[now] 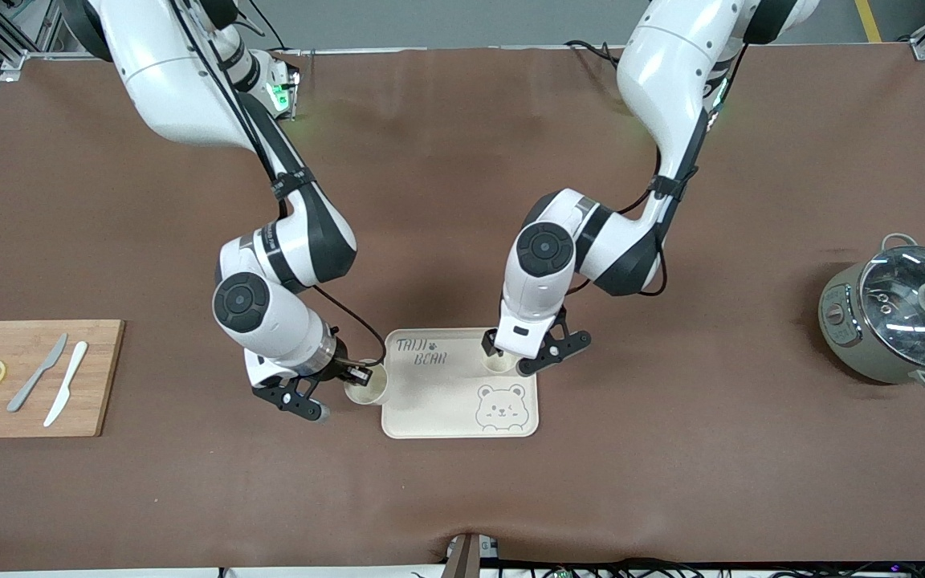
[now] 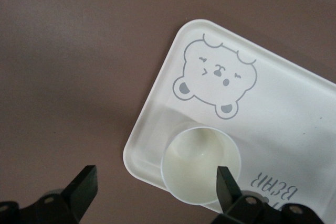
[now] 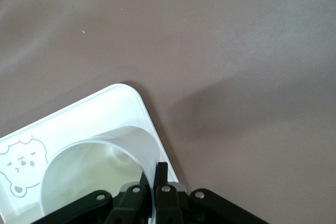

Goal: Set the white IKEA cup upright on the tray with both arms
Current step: 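Open the left gripper and withdraw while the right gripper lowers its cup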

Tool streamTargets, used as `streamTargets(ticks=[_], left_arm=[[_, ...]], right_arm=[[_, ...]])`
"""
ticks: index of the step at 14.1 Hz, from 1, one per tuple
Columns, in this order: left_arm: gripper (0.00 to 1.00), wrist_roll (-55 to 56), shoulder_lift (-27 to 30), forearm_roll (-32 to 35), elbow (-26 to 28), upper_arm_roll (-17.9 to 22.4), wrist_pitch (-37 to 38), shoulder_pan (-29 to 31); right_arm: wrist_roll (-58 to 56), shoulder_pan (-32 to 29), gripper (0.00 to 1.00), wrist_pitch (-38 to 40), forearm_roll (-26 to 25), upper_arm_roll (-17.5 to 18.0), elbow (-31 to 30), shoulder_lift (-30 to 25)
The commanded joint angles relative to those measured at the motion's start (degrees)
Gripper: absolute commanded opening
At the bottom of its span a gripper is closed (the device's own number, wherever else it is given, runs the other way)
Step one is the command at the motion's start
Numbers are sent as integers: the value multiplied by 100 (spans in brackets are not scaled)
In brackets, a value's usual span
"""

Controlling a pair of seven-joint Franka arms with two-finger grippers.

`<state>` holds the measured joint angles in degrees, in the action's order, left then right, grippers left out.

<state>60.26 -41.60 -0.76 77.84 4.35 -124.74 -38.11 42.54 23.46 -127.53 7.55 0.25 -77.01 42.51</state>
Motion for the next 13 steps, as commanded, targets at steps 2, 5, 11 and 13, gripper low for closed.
streamTargets(ticks=[2,5,11,13], left_arm=[[100,-1003,547,50,74,93,731,504],[100,-2470,968,-73,135,66,1310,1189],[100,-5038,1741,-187,162,57,2102,2578],[100,-5898,2040,-345,179,66,2365,2956]], right_arm=[[167,185,0,-307,18,-51,20,239],[175,203,0,-334,27,-51,20,310],[175,335,0,-457,36,-51,11,407],[175,370,0,-457,18,-51,11,442]])
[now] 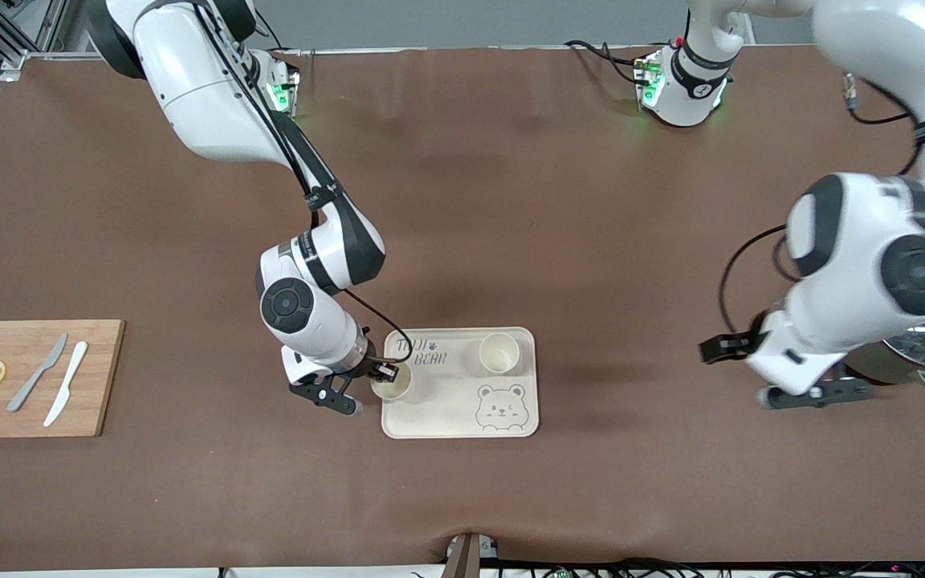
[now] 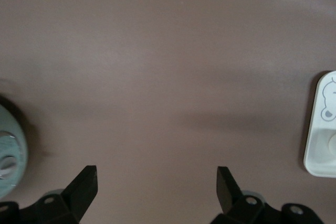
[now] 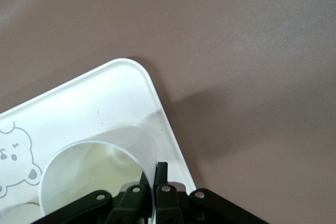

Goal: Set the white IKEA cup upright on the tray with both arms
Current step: 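Open the left gripper and withdraw while the right gripper lowers its cup, then open the right gripper and lift it away from the cup on the tray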

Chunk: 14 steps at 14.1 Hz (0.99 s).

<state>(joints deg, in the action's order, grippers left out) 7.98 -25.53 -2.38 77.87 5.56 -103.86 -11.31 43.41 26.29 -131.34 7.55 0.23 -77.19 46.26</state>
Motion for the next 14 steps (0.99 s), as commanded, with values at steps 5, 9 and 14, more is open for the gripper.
streamTargets(ticks=[5,9,14], left_arm=[[100,-1852,1583,-184,1377,-55,254,726],[100,-1766,2192,-184,1846,-107,270,674],[100,-1730,2596,-132,1863,-248,498,683]], right_arm=[[89,139,0,-85,9,-50,37,146],[89,174,0,-190,9,-50,37,173],[80,183,0,-208,1,-50,28,208]])
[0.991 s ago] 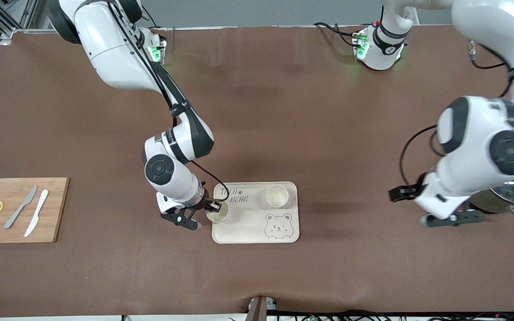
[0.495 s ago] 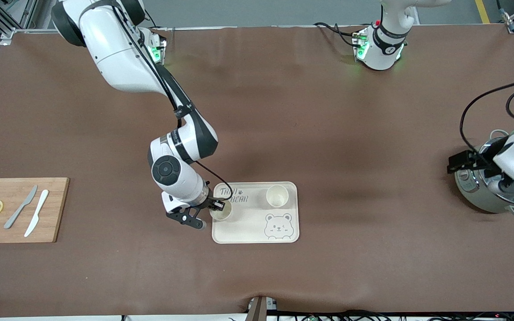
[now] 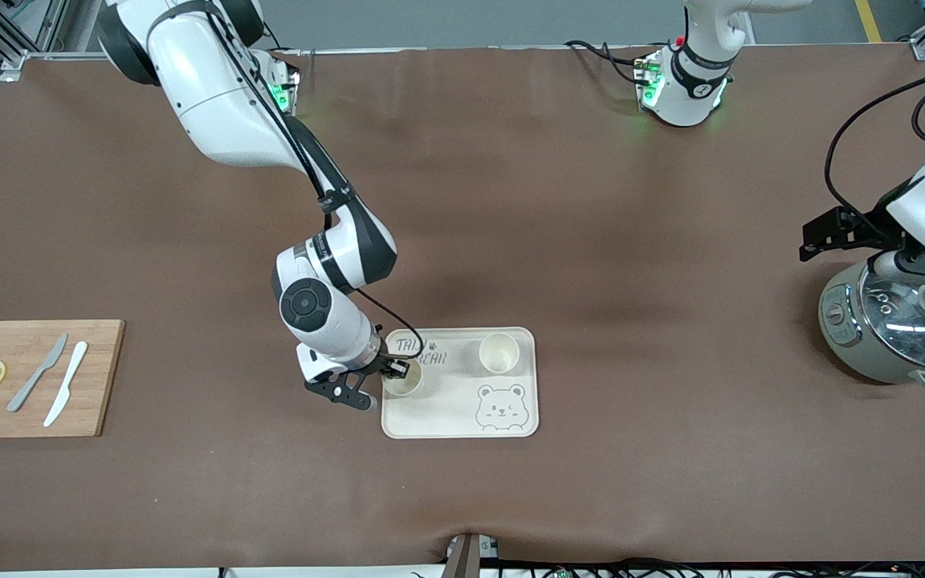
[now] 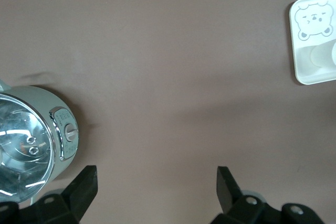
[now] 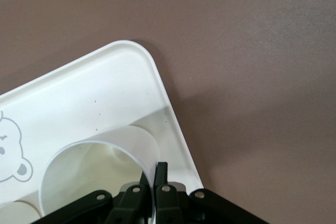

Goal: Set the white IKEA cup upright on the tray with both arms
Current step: 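Open the right gripper and lift it away from the cup on the tray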

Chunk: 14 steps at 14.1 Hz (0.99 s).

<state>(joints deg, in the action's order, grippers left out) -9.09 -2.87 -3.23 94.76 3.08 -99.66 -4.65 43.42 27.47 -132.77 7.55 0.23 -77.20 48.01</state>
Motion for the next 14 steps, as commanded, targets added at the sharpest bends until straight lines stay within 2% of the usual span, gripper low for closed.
streamTargets(ticks=[1,4,5,6,7,8,12,14], left_arm=[[100,-14,427,-38,175,0,122,17],[100,-127,612,58,183,0,209,17],[100,-267,630,355,183,-44,219,8],[100,-329,613,584,183,-148,219,8],[100,-295,595,595,183,-184,227,17],[100,-208,586,560,183,-193,228,17],[100,318,639,289,61,-202,245,52],[100,548,595,270,-281,-202,367,0]], right_arm=[[79,66,0,-82,1,-49,30,42],[79,83,0,-83,-8,-49,30,50],[79,83,0,-83,-8,-49,30,50],[79,83,20,-83,9,-49,30,50],[88,74,67,-83,18,-49,30,50],[88,74,100,-91,18,-49,30,50],[18,31,100,-56,1,-58,48,-46],[-26,-5,100,101,-8,-67,30,-212]])
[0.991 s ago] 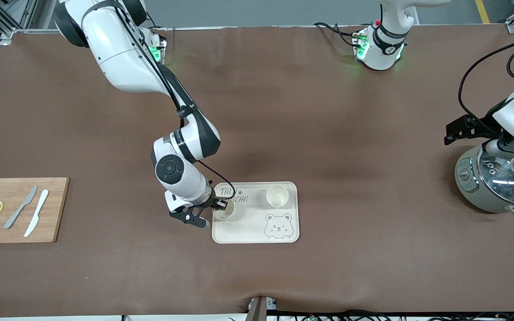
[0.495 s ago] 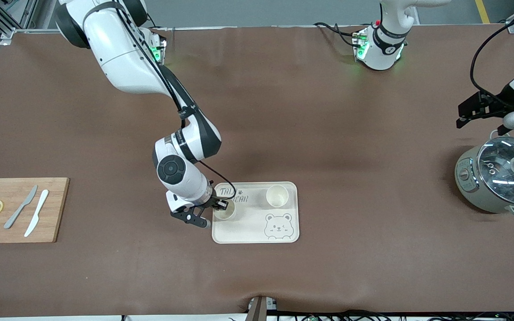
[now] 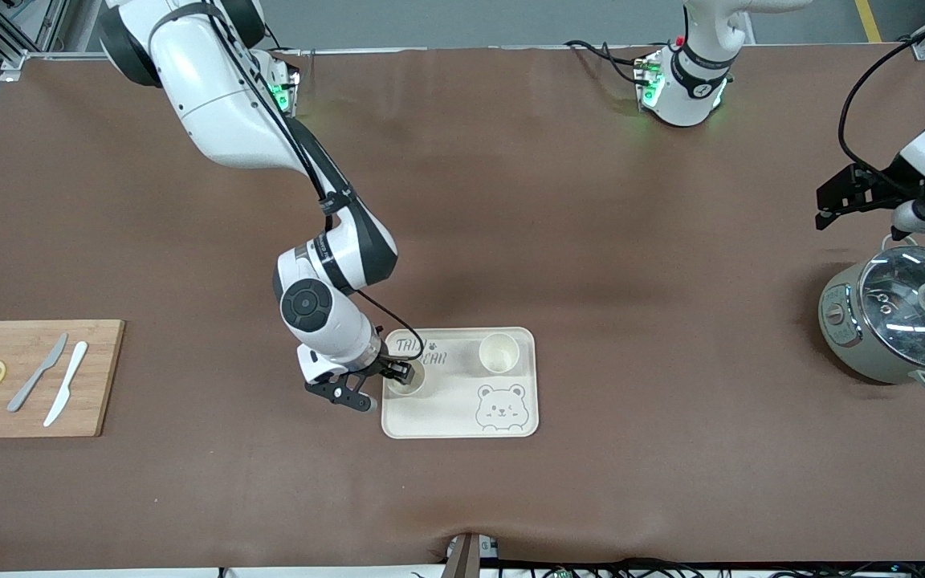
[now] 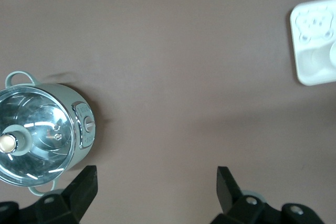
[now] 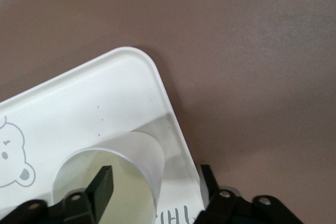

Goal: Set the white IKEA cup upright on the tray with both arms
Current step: 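Open the right gripper and lift it away from the cup on the tray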

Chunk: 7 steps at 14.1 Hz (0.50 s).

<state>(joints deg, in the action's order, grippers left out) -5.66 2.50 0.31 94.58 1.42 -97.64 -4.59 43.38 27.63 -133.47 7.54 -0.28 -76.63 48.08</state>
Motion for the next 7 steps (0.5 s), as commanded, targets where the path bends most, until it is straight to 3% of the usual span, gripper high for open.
streamTargets(ticks=[1,7], left_arm=[[100,215,67,-84,-308,-54,288,-16],[100,435,-143,-75,-598,-308,360,-60]], right_arm=[[-5,-12,100,433,-7,-16,-28,-368],[-31,-152,100,3034,-7,-16,-281,-2142]])
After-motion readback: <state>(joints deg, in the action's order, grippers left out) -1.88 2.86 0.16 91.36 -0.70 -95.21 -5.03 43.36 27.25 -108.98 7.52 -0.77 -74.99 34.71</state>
